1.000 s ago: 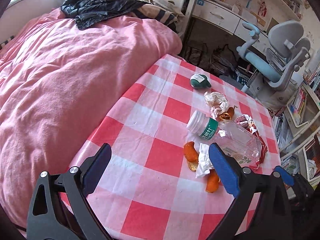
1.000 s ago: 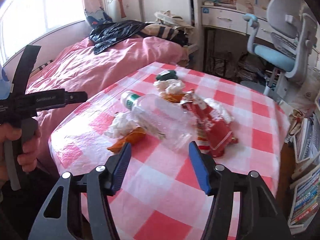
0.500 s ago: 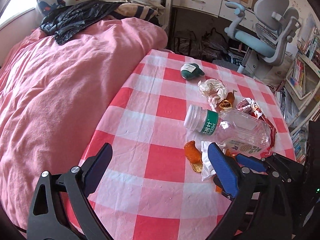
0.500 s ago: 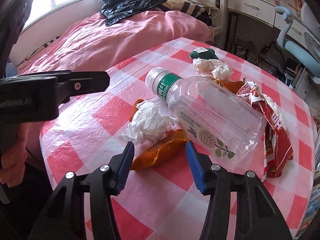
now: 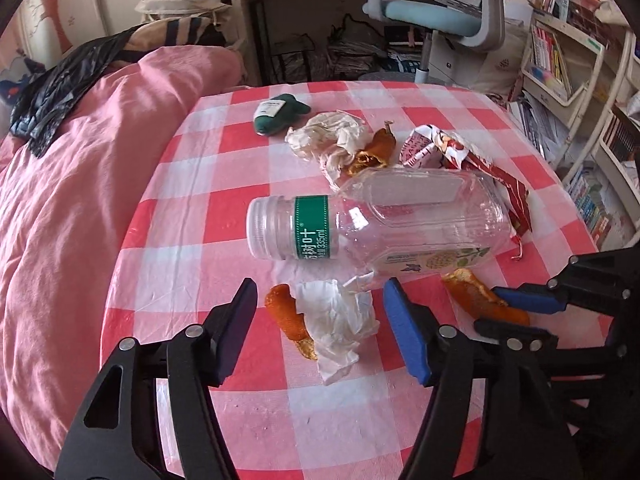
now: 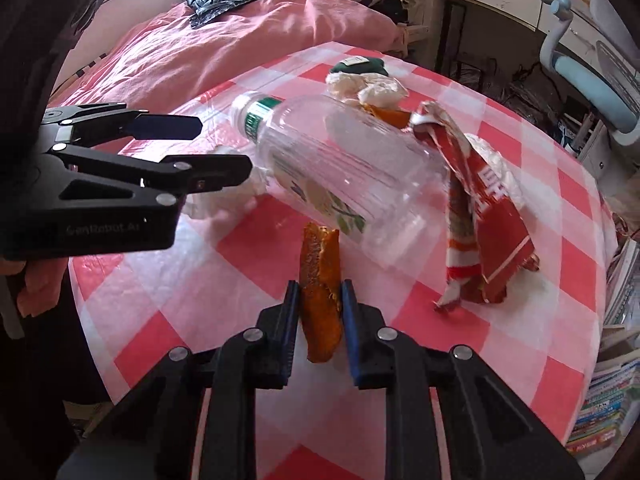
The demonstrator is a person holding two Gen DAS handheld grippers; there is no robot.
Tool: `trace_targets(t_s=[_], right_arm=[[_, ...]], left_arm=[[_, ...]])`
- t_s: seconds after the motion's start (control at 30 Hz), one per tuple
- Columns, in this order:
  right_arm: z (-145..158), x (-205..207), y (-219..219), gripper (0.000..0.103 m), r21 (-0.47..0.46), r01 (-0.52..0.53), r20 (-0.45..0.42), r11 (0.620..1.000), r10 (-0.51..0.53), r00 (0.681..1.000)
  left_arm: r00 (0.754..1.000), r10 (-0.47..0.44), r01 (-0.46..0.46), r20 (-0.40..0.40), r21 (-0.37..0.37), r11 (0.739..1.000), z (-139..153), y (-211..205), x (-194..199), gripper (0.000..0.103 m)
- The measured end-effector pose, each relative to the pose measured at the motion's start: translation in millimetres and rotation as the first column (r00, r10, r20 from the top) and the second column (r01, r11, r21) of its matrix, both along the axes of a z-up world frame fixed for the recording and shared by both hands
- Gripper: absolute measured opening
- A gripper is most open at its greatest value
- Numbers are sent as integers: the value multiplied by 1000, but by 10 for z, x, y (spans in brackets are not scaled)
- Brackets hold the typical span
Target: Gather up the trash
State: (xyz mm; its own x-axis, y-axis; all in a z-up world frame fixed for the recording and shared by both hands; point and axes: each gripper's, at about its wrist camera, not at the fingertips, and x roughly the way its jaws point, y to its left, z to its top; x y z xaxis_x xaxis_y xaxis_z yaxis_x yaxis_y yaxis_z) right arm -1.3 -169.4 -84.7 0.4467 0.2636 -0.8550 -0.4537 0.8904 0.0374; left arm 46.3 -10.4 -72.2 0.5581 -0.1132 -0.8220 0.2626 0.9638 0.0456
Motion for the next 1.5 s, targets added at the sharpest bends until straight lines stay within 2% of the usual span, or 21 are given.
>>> trace_targets(t_s=[0.17, 0.23, 0.3, 0.33, 0.47, 0.57, 0.7, 0.77, 0.9, 1.0, 1.17, 1.27, 1.4, 1.5], right_arm=[[61, -64, -267, 22, 10, 41, -1, 999, -41, 999], [91, -81, -332, 22, 17, 53, 1, 998, -53, 999], [124, -87, -379, 22, 29, 61, 5, 998, -62, 998], [146, -90, -400, 22, 37, 64, 8, 997, -65, 998], [231, -134, -472, 22, 70, 78, 27, 994, -80, 996], [281, -164, -538, 22, 95, 92, 39, 991, -96, 995], [346, -181, -655, 22, 148, 126, 47, 981, -135, 990], [378, -201, -707, 22, 174, 141, 51, 975, -151, 987], [416, -253, -760, 22, 211, 155, 53, 965, -169, 984], [425, -300, -778, 22, 218, 157, 56, 963, -173, 983], [474, -410, -805, 22, 232, 147, 85, 962, -171, 982], [512, -463, -823, 22, 235, 136, 113, 962, -166, 980], [550, -467, -890, 22, 249, 141, 139, 958, -180, 974], [572, -445, -924, 22, 264, 149, 151, 953, -194, 969]], left_arm=[[999, -26, 27, -19, 51, 998, -131, -111, 56, 47], [999, -48, 48, -11, 86, 995, -151, -183, 56, 27], [998, -58, 58, -3, 79, 995, -112, -227, 20, 21], [998, -64, 64, -3, 49, 997, -66, -231, -7, 12], [998, -59, 57, -16, -139, 989, 138, -110, -105, 12], [999, -52, 48, -6, -283, 958, 285, 53, -182, 12], [1000, -10, 2, -14, -463, 886, 391, 317, -226, 12], [1000, 15, -21, -17, -506, 862, 403, 383, -230, 12], [999, 41, -42, -14, -525, 850, 409, 391, -279, 12], [999, 43, -31, 11, -509, 860, 437, 330, -345, 12], [992, 57, -11, 112, -371, 928, 538, 112, -534, 12], [985, 53, -4, 165, -280, 960, 588, -32, -632, 12], [974, 34, 12, 222, -201, 980, 645, -194, -700, 12], [971, 22, 24, 239, -189, 982, 685, -251, -725, 12]])
